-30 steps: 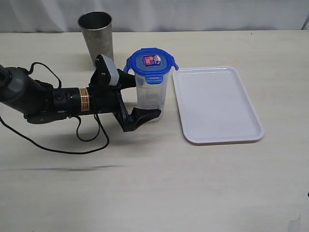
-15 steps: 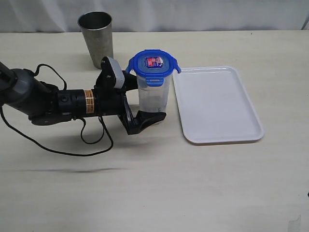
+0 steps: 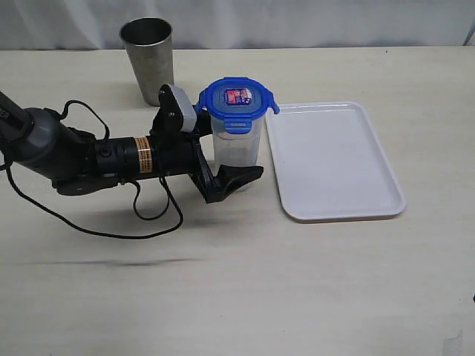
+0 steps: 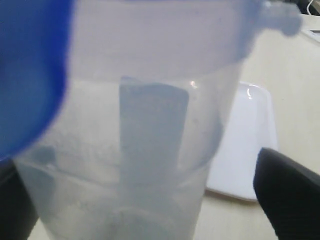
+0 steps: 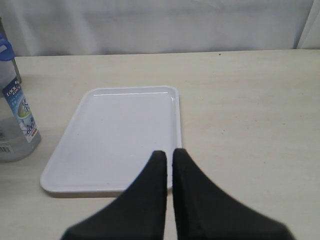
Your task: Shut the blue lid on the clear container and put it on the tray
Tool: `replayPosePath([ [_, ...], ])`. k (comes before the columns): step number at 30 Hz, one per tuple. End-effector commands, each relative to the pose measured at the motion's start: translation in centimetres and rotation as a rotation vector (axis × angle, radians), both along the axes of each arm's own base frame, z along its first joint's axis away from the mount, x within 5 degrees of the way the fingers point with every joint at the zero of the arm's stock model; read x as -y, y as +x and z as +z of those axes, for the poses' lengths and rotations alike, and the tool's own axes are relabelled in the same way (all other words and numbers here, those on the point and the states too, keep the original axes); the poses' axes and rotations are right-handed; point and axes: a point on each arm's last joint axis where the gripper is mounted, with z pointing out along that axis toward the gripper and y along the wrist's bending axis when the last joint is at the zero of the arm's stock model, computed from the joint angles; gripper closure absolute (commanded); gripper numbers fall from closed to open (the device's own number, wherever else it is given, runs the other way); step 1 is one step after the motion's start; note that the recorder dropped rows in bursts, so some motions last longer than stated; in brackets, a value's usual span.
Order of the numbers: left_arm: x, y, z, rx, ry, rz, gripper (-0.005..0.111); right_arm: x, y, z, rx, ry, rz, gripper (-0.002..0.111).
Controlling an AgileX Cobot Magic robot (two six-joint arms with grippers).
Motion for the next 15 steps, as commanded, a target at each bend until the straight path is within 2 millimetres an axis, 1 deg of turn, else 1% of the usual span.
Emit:
replayPosePath([
  [1,0.14,0.31,0.28,0.004,-0.026,0.029,0.004,0.01,-0.01,-0.01,0.006,0.006,-0.004,0.104],
  [15,0.11,0.39,0.3,0.003,-0.03,0.039,0.004,0.01,-0.01,-0.01,0.006,0.006,-0.004,0.104],
])
